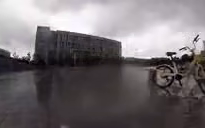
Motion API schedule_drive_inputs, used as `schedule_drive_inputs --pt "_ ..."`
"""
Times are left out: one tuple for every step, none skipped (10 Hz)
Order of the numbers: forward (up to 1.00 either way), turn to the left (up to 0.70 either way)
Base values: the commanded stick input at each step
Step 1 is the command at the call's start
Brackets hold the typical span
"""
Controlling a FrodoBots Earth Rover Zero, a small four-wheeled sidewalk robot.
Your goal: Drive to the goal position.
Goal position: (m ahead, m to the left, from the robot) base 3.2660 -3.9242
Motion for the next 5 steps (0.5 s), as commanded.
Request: schedule_drive_inputs --pt "0.70 0.00" --pt "0.70 0.00" --pt "0.70 0.00" --pt "0.70 0.00" --pt "0.70 0.00"
